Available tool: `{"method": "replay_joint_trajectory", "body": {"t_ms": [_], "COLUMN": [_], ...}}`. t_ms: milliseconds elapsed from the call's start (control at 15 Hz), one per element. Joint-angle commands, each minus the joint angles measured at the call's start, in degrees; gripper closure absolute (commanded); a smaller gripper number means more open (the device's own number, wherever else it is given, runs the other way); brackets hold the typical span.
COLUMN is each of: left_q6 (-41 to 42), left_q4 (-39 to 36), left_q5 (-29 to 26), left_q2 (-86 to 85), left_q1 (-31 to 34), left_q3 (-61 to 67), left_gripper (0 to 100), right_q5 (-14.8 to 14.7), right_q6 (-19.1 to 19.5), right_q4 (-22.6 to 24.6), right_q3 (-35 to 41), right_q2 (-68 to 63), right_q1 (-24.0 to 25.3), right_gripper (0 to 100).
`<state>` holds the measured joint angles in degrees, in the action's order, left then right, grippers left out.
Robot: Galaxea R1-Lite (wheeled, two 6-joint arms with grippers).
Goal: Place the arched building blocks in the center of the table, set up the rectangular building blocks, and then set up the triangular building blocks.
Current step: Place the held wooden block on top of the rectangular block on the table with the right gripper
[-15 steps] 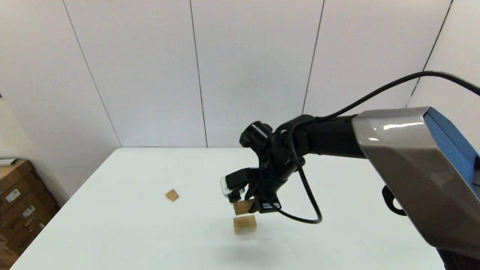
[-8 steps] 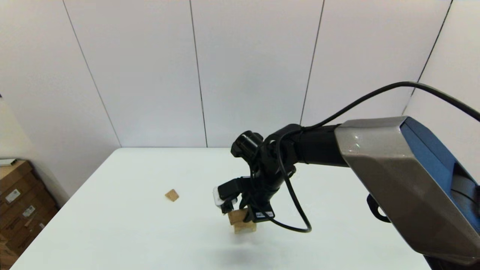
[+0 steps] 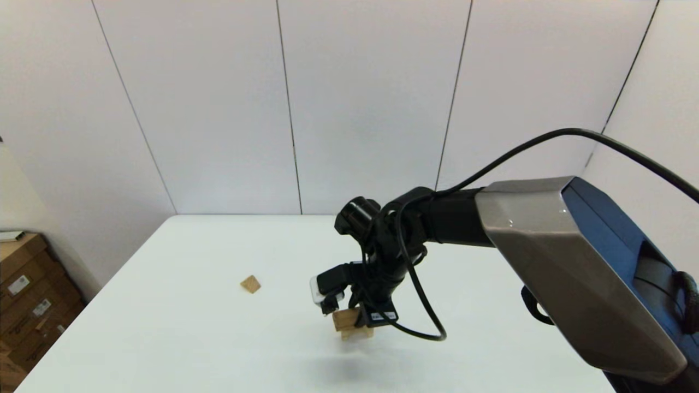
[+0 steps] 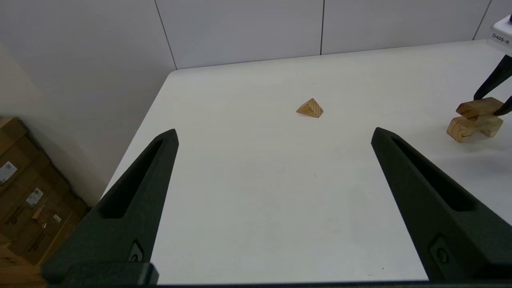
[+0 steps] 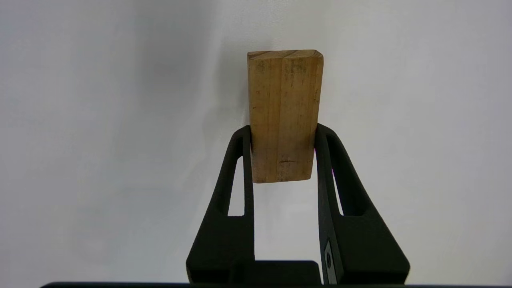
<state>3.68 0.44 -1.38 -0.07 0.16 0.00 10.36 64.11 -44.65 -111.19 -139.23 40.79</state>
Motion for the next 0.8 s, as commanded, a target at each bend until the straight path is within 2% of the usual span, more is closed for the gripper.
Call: {"method": "replay_joint_trajectory", "body": {"t_ms": [67, 800], "left_q6": [0.0, 0.0], "left_q4": [0.0, 0.0], "left_q5": [0.0, 0.0], "left_q2": [0.1, 0.1], "left_q1": [0.0, 0.0], "left_q3": [0.0, 0.0], "left_gripper": [0, 0], "right_q5": [-1.8, -2.4], "right_q6": [-2.0, -2.5], "right_q4": [-0.2, -0.2], "right_q3": [0.0, 0.0], "right_q2": [-0.4, -1.1], "right_q1": [-0.1, -0.2], "right_gripper": [100, 100]}}
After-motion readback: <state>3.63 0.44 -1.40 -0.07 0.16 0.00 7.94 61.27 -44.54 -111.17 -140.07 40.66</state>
